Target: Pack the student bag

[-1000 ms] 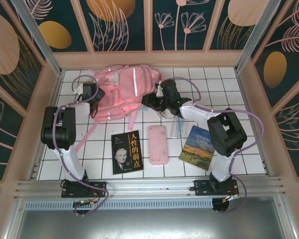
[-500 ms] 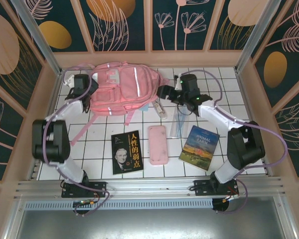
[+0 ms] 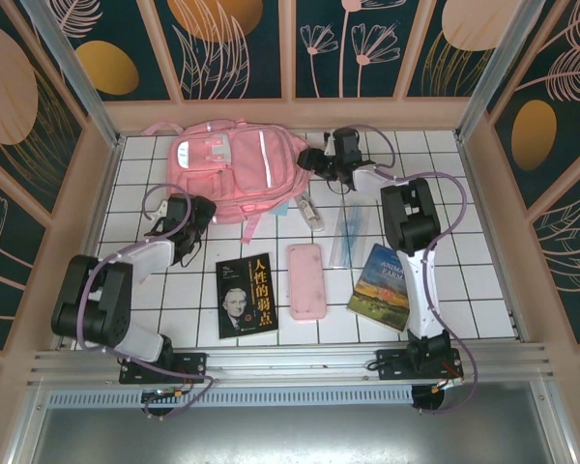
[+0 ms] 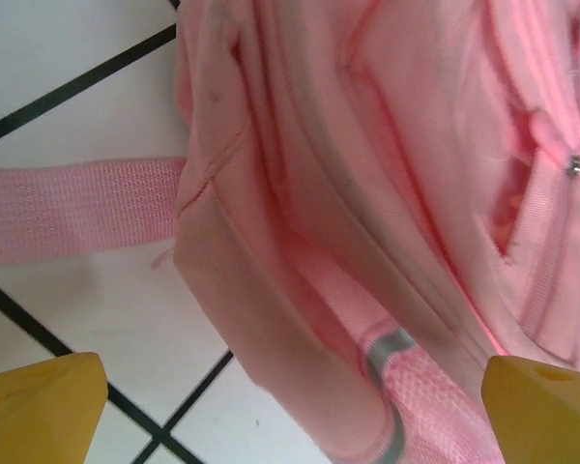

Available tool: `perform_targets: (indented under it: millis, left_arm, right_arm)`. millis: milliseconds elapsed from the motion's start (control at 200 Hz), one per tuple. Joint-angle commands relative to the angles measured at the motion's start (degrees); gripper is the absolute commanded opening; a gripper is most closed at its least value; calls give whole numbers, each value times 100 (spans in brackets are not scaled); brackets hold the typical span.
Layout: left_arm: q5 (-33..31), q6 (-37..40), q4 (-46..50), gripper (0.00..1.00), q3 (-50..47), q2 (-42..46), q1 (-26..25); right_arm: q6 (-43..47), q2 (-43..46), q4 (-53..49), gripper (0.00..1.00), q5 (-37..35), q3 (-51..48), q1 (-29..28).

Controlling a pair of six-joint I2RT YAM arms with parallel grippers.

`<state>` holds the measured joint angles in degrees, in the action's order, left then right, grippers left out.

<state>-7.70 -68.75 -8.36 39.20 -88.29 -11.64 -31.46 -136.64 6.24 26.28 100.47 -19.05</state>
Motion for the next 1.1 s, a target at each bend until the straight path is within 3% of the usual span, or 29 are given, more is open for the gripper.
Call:
perform_targets:
  millis: [0,55,210,445,655,826,916,1041,1096]
  left_arm:
    - [-243,-157,-411,99,334,-583,4]
    - [-418,-48,-403,99,576,-922,19]
    - [-488,175,-350,99,1410,-1795,69]
    - [-777,723,-379,99,2488,-2101,253]
    - [-251,978,-416,99,3311,-2618,362]
    - [140,908,-769,99,3295,-2723,355]
    - [212,999,-732,99,3363,-2787,356]
    - [275,1171,-610,99,3427,-2807,355]
    - [200,1329,-423,99,3460,-2765,364]
  right_arm:
    - [-426,142,347,22,556,9,-26]
    - [-406,474,402,0,532,-275,-9]
    - [-297,1632,356,0,813,-1200,-4]
    - [-183,3348,151,0,1028,-2859,-75]
    - [-295,4072,-304,0,798,-3394,-471]
    - [-789,4444,-199,0,535,-3717,-1176]
    - [-847,4389,-74,9,915,-3651,-1661]
    - [-513,4416,-609,50,852,-3398,-1790]
    - [-357,4566,-801,61,614,-3384,-1696]
